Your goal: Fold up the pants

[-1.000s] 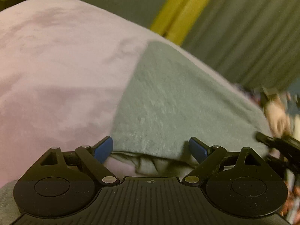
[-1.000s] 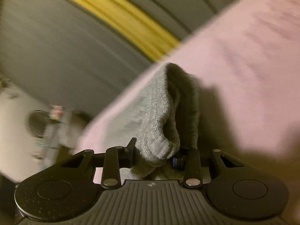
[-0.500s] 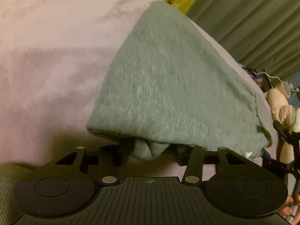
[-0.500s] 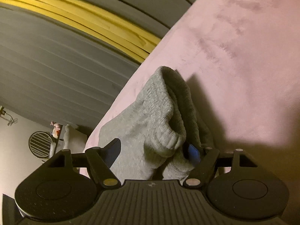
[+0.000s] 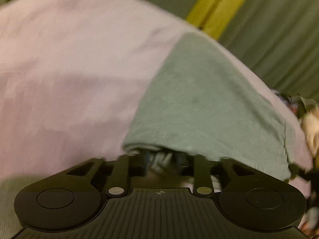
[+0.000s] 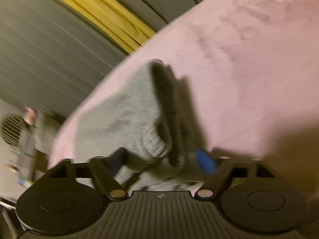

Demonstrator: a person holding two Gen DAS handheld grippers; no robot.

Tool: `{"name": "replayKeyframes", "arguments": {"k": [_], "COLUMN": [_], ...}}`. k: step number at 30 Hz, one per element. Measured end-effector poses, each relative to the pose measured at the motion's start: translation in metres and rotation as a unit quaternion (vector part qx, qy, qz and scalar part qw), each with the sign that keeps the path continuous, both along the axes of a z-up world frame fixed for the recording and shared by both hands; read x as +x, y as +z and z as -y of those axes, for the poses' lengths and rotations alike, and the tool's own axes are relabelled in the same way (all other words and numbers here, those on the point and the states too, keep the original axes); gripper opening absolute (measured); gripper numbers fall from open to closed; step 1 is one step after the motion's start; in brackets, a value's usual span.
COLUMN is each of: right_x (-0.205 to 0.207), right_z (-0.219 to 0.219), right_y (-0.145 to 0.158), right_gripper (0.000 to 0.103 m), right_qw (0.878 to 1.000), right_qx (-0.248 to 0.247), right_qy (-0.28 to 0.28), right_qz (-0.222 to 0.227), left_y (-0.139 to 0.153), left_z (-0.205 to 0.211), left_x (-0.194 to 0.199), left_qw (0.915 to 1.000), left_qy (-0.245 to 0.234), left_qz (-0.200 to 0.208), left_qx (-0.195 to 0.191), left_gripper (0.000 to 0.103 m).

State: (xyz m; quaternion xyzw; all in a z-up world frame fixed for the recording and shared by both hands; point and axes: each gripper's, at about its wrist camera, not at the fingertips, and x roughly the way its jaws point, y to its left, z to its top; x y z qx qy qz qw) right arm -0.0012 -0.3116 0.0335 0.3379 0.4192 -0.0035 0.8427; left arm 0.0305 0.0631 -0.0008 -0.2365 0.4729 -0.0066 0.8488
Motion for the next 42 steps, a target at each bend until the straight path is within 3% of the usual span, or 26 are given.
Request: {"name": "replayKeyframes", "arguments": {"k": [2, 4, 6, 7, 9, 12, 16, 17, 18, 19, 20, 22, 28, 31, 32, 33, 34, 36, 39, 42], "right_x": [0.003, 0.009, 0.021, 0.030, 0.051, 0.082, 0.093, 0.095, 0.095, 0.095, 0.097, 0.098, 0.125, 0.136, 0.134, 0.129, 0.124, 0.118, 0.116, 0.121], "right_z": [0.000, 0.000, -0.002, -0.003, -0.008, -0.014, 0.000, 0.004, 0.007, 0.008, 0.009, 0.010, 0.013, 0.007, 0.004, -0.001, -0.007, -0.008, -0.013, -0.017], "right_y": [0.001, 0.000, -0.001, -0.002, -0.008, -0.028, -0.036, -0.037, -0.038, -0.038, -0.040, -0.042, -0.052, -0.051, -0.049, -0.046, -0.042, -0.037, -0.022, 0.001], "right_gripper": [0.092, 0.099, 0.099, 0.099, 0.099, 0.099, 0.099, 0.096, 0.078, 0.070, 0.068, 0.068, 0.095, 0.096, 0.090, 0.071, 0.065, 0.059, 0.054, 0.051], "right_qw": [1.000, 0.999, 0.998, 0.998, 0.995, 0.991, 0.992, 0.992, 0.992, 0.992, 0.991, 0.990, 0.985, 0.984, 0.984, 0.985, 0.986, 0.987, 0.988, 0.986], "right_qx": [-0.009, -0.031, -0.052, -0.051, -0.045, -0.035, 0.011, 0.021, 0.023, 0.017, 0.014, 0.018, 0.077, 0.062, 0.049, 0.030, 0.000, -0.011, -0.018, -0.011], "right_qy": [0.004, 0.013, 0.035, 0.048, 0.083, 0.120, 0.122, 0.122, 0.122, 0.122, 0.129, 0.142, 0.157, 0.165, 0.169, 0.169, 0.167, 0.163, 0.156, 0.157], "right_qz": [-0.001, -0.006, -0.004, -0.007, -0.014, -0.045, -0.027, -0.022, -0.017, -0.009, -0.006, -0.003, -0.012, -0.015, -0.013, -0.008, -0.007, -0.001, 0.011, 0.047], "left_y": [0.009, 0.028, 0.048, 0.056, 0.063, 0.049, 0.009, 0.000, -0.006, -0.010, -0.012, -0.016, -0.015, -0.014, -0.009, -0.009, -0.006, 0.003, 0.020, 0.039], "left_z": [-0.012, -0.018, -0.022, -0.023, -0.019, -0.004, 0.004, 0.007, 0.008, 0.008, 0.009, 0.014, 0.026, 0.032, 0.034, 0.033, 0.032, 0.031, 0.033, 0.023], "left_x": [-0.007, -0.022, -0.024, -0.022, 0.000, 0.048, 0.107, 0.119, 0.122, 0.119, 0.124, 0.131, 0.149, 0.148, 0.144, 0.142, 0.138, 0.132, 0.124, 0.121], "left_qw": [0.9998, 0.9981, 0.9942, 0.9923, 0.9893, 0.9869, 0.9901, 0.9906, 0.9901, 0.9895, 0.9887, 0.9851, 0.9779, 0.9747, 0.9737, 0.9726, 0.9720, 0.9725, 0.9709, 0.9732], "left_qy": [0.018, 0.029, 0.031, 0.020, -0.029, -0.097, -0.122, -0.127, -0.136, -0.141, -0.146, -0.166, -0.200, -0.210, -0.213, -0.216, -0.219, -0.214, -0.209, -0.194], "left_qz": [-0.002, 0.018, 0.061, 0.088, 0.118, 0.106, 0.033, 0.014, 0.013, 0.015, 0.015, 0.012, 0.017, 0.031, 0.038, 0.046, 0.054, 0.066, 0.087, 0.103], "left_qx": [-0.009, 0.051, 0.083, 0.085, 0.080, 0.072, 0.062, 0.049, 0.033, 0.028, 0.031, 0.042, 0.057, 0.069, 0.072, 0.071, 0.065, 0.064, 0.078, 0.068], "left_gripper": [0.049, 0.056, 0.075, 0.079, 0.094, 0.094, 0.086, 0.085, 0.087, 0.088, 0.089, 0.091, 0.095, 0.089, 0.084, 0.074, 0.068, 0.047, 0.031, 0.027]}}
